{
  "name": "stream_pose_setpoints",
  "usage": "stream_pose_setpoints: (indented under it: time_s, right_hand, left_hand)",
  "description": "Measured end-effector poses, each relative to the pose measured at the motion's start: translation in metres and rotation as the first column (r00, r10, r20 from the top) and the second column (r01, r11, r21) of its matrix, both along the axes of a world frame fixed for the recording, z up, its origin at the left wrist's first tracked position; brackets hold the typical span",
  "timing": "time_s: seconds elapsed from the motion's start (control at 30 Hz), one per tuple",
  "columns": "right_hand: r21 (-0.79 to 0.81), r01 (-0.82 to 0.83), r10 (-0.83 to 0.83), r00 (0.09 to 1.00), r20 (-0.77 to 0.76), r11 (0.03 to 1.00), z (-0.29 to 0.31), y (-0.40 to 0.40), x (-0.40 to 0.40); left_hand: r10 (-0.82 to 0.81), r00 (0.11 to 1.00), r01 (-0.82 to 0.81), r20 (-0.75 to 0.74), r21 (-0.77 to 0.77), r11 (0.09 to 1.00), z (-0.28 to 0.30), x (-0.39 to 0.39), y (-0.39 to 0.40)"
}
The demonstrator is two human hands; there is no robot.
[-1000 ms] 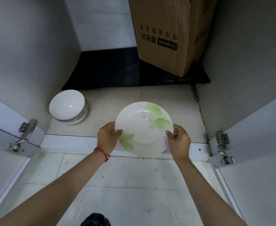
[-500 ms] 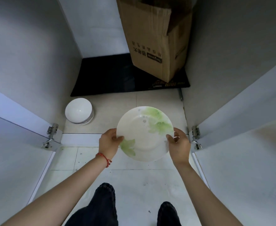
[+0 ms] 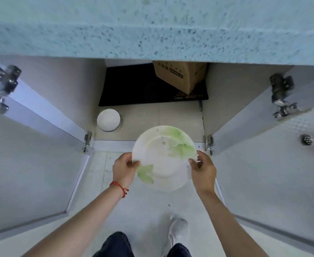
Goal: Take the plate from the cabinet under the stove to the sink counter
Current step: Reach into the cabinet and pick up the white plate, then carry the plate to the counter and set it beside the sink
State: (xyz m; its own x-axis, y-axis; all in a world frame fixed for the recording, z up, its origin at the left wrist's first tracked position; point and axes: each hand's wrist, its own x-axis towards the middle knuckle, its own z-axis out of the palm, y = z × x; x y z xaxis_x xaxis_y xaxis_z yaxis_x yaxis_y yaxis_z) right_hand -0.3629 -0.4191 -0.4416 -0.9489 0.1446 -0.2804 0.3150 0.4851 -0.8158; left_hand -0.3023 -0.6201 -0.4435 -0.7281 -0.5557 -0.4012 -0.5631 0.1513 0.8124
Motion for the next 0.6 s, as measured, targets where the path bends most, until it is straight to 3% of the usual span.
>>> stream_pose_setpoints:
  time_s: [0.6]
  right_hand:
    - [-0.048,0.173,-0.175,0.984,-0.044,0.984,0.173,-0.023,0.134]
  left_hand:
    - [-0.105,0.985,0.105,-0.139,-0.003,0.994,0.179,0.102,-0.032]
